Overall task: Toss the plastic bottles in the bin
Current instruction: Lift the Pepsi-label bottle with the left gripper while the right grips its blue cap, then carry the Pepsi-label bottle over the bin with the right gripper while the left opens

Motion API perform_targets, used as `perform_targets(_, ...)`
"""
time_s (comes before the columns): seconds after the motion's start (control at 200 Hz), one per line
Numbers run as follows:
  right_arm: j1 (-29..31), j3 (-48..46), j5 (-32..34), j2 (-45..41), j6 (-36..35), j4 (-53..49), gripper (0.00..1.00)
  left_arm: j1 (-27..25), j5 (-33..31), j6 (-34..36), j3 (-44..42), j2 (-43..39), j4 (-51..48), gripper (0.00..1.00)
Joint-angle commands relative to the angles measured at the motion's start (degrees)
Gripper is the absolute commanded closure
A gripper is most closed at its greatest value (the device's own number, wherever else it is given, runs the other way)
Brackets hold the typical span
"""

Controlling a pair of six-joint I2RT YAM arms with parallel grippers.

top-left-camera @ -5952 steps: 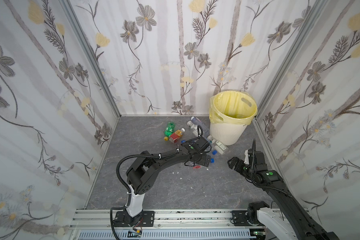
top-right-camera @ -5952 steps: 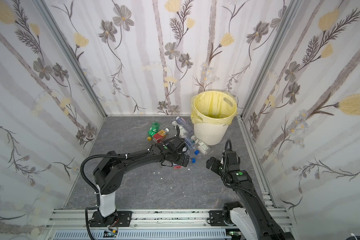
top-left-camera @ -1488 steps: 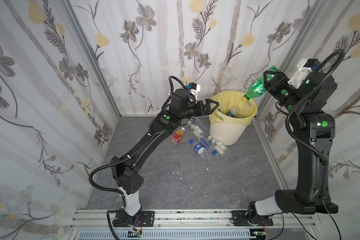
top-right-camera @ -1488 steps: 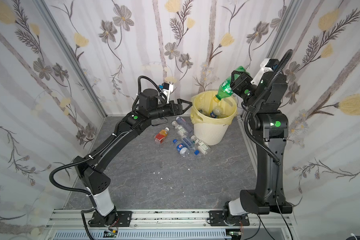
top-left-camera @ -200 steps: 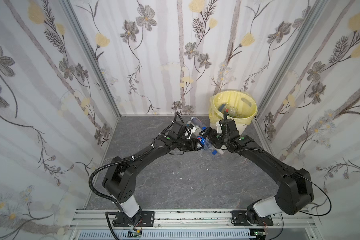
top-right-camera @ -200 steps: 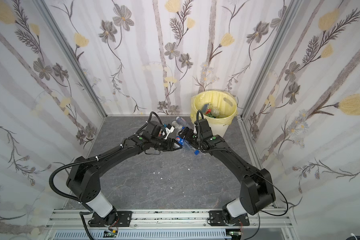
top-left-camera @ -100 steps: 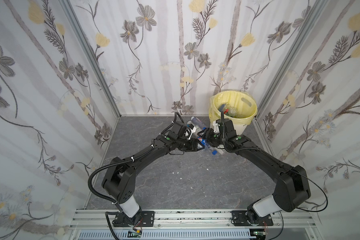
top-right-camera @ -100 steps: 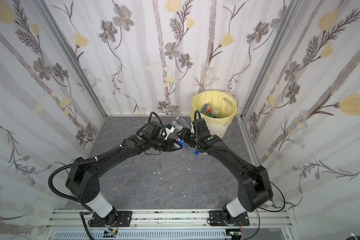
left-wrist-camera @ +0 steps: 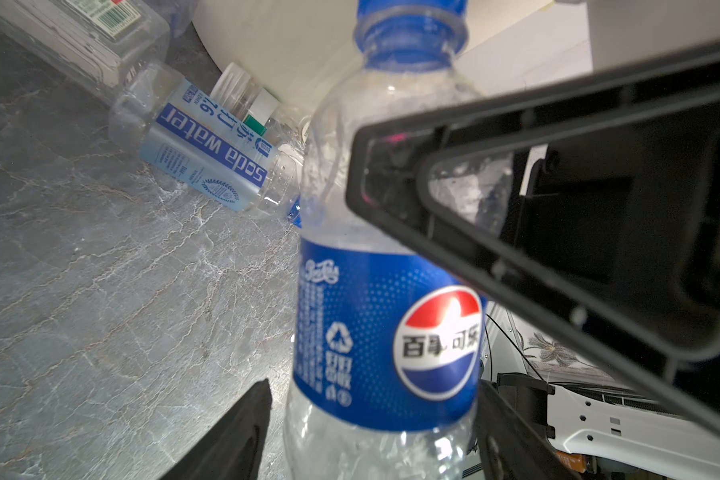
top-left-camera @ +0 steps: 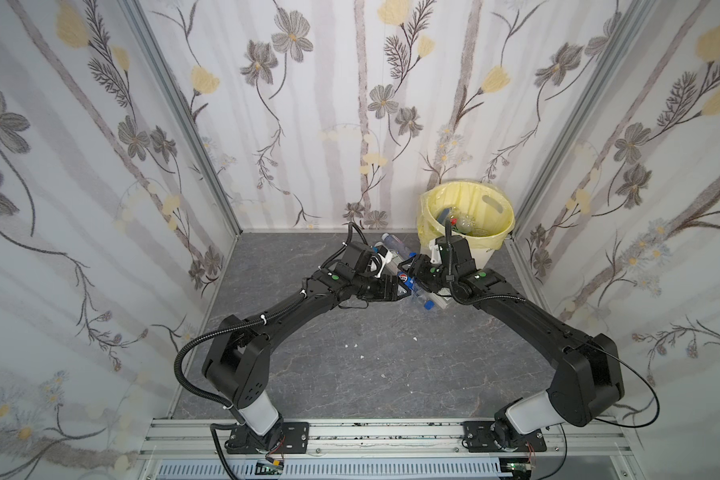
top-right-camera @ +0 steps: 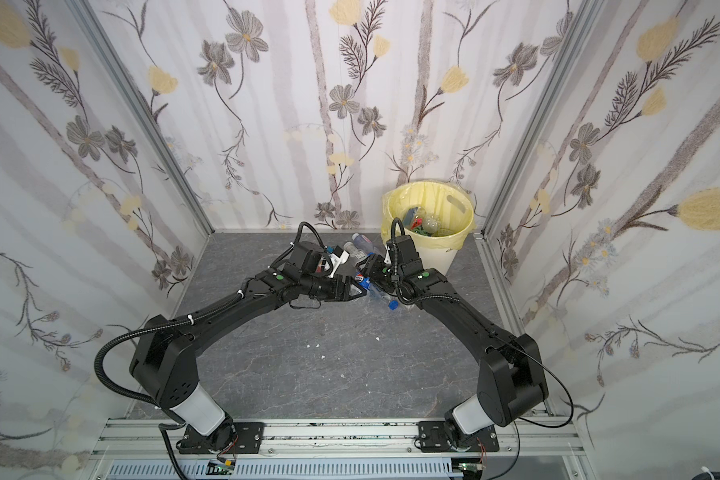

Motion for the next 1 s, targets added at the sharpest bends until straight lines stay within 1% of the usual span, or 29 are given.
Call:
perform_targets(0.0,-0.73,3.01,2.36,0.86,-2.42,-1.75,0.46,0.1,-1.62,0.39,0.66,-0.94,1.18,0.18)
perform_targets(0.255,-3.84,11.82,4.39,2.6,-6.93,-7.3,0.47,0.12,-3.86,-0.75,4.11,-1.65,1.17,0.0)
perform_targets(0.495,-7.68,23.64,6.58,4.71,-11.95,-13.12,0.47,0.01,-6.81,-1.72,12.63,-0.39,1.12,0.0)
perform_targets(0.704,-11.14,34.38,9.41,5.38,-16.35,-16.73,0.48,-0.32,-11.28,-1.63,20.14,0.68,1.01,0.0)
perform_targets(0.994,-18.12,50.72,10.11,5.74,-17.38,-16.74,0.47,-0.98,-14.24,-2.14,29.56,3.83,0.82,0.0)
